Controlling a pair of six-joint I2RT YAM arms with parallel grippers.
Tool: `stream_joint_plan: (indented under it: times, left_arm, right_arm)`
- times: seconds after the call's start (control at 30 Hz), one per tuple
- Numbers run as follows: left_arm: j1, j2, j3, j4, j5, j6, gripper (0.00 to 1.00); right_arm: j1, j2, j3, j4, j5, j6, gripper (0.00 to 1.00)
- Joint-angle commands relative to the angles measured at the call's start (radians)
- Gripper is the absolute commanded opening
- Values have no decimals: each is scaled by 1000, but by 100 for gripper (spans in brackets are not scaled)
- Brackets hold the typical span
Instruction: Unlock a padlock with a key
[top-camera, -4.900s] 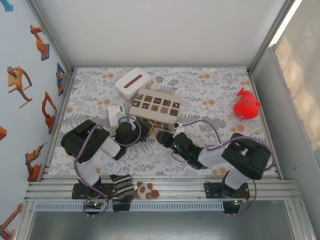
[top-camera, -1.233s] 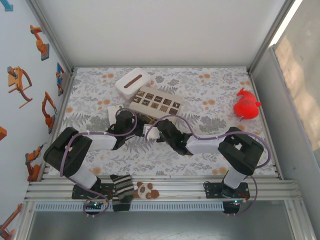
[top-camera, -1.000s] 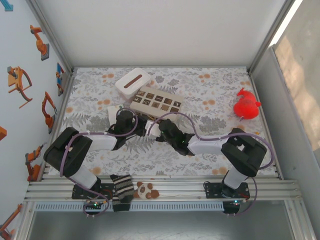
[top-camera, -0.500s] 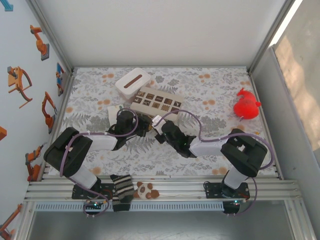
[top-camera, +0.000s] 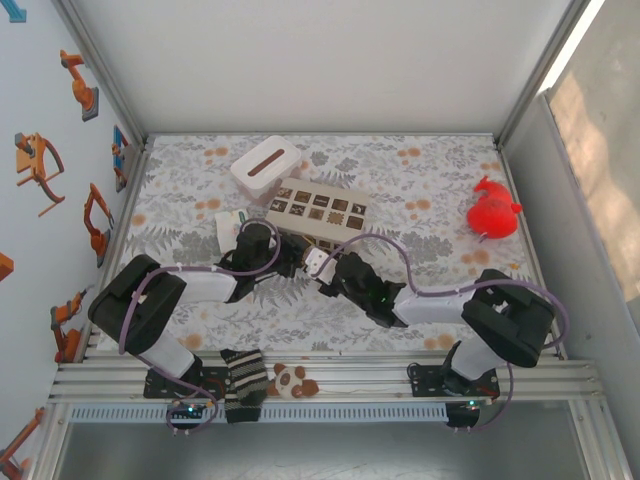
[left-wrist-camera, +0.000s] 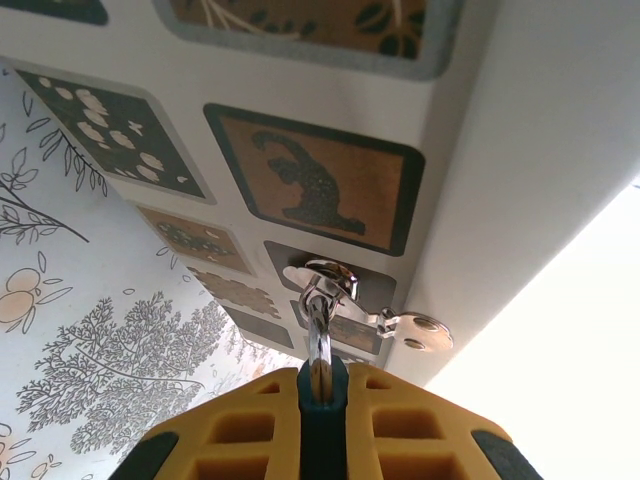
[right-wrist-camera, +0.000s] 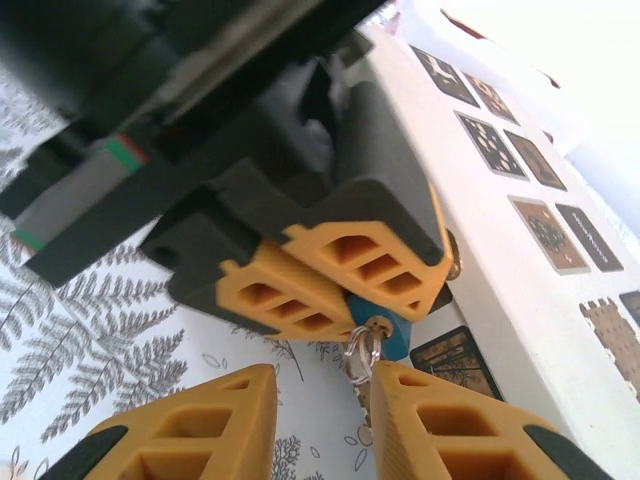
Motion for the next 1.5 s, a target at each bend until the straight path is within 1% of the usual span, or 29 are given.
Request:
stream_joint_plan:
  times: [0.0, 0.13, 0.23, 0.33, 0.63, 0.83, 1.07, 1.37, 1.47]
  left_arm:
    - [2, -15, 20, 66, 23, 12, 0]
    - [3, -18, 21, 58, 26, 15, 0]
    - [3, -18, 19, 58, 26, 16, 0]
    - [3, -19, 20, 58, 27, 15, 0]
    - [5, -8, 20, 81, 33, 6, 0]
    - [6, -10, 20, 73, 30, 8, 0]
    - [5, -13, 23, 70, 30, 9, 0]
    - [3, -14, 24, 70, 31, 9, 0]
    - [3, -11, 24, 71, 31, 9, 0]
  right_arm:
    - [8, -48, -26, -21, 41, -100, 34]
    - [8, -56, -6, -43, 55, -143, 35]
    - [8, -42, 14, -37, 86, -187, 32]
    - [7, -26, 31, -29, 101, -235, 31]
    - [8, 25, 82, -34, 77, -261, 29]
    - [7, 58, 96, -15, 97, -269, 22]
    - [8, 80, 83, 9, 141, -267, 19]
    - [7, 107, 94, 22, 151, -251, 3]
    - [8, 111, 96, 26, 155, -241, 0]
